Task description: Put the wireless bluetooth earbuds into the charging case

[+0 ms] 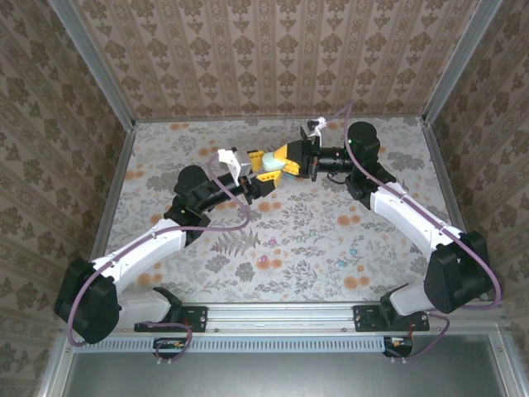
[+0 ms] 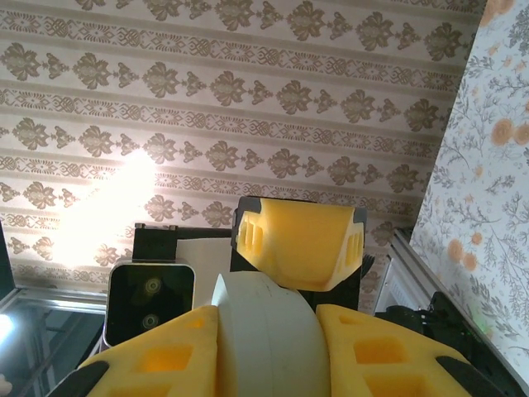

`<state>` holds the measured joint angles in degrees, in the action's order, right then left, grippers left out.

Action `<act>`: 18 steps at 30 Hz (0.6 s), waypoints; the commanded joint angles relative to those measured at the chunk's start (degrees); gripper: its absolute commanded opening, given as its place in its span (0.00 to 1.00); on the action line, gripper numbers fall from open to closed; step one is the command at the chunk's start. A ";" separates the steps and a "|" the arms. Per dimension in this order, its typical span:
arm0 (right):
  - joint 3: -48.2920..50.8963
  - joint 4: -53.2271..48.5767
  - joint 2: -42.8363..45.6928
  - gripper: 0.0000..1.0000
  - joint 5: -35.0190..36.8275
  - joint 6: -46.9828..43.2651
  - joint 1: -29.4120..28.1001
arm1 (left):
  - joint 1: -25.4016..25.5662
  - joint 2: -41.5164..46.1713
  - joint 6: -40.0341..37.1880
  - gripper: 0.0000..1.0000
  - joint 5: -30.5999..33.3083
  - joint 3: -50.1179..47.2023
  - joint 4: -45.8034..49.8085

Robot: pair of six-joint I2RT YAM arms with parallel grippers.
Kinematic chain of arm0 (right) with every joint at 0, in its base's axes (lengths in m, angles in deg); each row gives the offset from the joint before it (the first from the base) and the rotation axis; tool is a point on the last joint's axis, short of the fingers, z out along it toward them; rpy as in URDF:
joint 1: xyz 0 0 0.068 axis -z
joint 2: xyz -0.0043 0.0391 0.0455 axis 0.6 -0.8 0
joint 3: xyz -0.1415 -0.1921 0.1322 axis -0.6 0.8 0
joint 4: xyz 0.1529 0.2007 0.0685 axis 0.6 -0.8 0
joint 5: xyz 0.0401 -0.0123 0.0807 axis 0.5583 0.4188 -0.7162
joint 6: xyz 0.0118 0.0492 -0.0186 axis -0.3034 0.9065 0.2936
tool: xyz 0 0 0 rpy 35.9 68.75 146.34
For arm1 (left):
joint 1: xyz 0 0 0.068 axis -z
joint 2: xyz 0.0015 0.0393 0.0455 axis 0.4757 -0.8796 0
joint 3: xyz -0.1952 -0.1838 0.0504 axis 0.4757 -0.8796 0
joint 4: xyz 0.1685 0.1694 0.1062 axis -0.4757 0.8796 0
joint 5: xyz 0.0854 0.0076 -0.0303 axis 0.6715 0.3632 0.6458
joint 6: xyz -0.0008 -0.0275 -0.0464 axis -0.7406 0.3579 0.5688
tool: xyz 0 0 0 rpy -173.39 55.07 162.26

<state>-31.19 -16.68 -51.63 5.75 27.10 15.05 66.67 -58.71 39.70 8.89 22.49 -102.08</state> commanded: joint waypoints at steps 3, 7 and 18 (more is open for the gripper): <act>0.81 2.22 1.14 0.11 1.28 0.40 -0.45 | 0.41 -0.31 1.03 0.48 -1.34 2.09 -2.20; 0.86 2.38 1.09 0.11 1.37 0.40 -0.50 | 0.37 -0.29 1.16 0.48 -1.40 2.07 -2.17; 0.91 2.72 1.01 0.11 1.58 0.16 -0.72 | 0.41 -0.91 1.87 0.51 -1.51 2.11 -2.78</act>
<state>-31.08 -15.85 -51.63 6.25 27.08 14.74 66.62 -59.06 40.53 8.87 22.65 -102.58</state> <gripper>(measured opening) 0.294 0.506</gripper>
